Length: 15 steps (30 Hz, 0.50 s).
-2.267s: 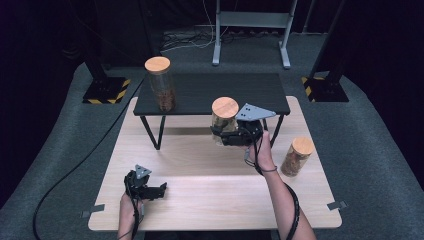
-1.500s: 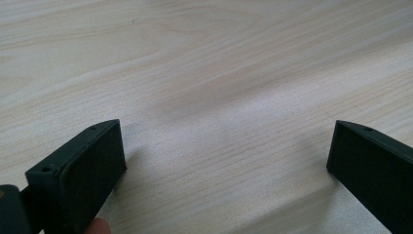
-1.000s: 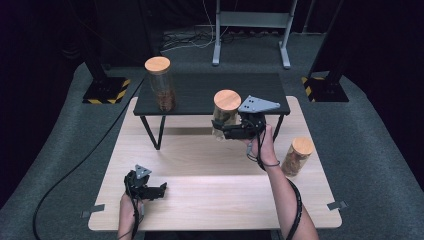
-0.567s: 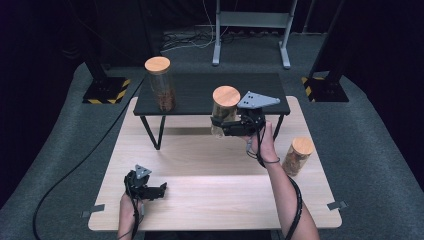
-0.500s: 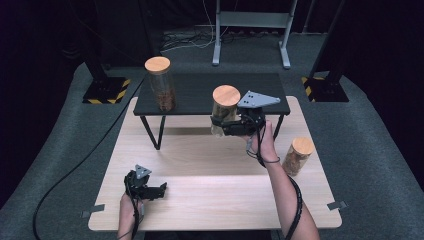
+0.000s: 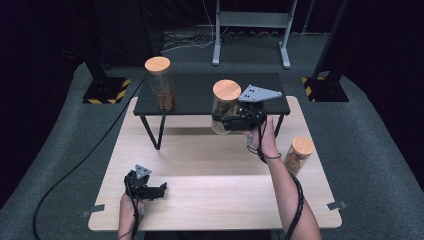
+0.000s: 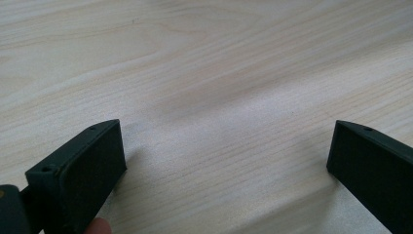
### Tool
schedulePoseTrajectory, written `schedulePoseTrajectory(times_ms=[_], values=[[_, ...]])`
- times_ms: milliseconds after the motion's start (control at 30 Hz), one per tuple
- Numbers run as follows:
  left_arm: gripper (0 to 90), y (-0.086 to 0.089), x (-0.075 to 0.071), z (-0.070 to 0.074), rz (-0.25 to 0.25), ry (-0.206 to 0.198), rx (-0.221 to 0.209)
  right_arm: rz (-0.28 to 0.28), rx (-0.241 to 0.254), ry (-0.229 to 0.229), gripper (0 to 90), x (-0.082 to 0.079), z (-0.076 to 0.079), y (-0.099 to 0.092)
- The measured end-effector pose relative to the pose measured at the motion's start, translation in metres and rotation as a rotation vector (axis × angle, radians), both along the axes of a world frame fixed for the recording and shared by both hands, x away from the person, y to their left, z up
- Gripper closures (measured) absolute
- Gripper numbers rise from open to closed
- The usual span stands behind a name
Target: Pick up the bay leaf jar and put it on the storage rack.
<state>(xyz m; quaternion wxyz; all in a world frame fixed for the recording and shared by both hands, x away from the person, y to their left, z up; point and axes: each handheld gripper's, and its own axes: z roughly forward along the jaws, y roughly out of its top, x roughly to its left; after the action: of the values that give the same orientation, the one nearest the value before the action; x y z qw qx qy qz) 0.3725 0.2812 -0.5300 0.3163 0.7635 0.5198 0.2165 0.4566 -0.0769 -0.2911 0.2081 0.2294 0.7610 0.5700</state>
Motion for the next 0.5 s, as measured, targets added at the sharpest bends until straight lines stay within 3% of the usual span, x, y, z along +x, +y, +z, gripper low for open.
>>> schedulePoseTrajectory(times_ms=[500], values=[[0.0, 0.0, 0.0, 0.0, 0.0, 0.0, 0.0, -0.014, 0.006, -0.009, 25.0, 0.01, 0.015, -0.002]])
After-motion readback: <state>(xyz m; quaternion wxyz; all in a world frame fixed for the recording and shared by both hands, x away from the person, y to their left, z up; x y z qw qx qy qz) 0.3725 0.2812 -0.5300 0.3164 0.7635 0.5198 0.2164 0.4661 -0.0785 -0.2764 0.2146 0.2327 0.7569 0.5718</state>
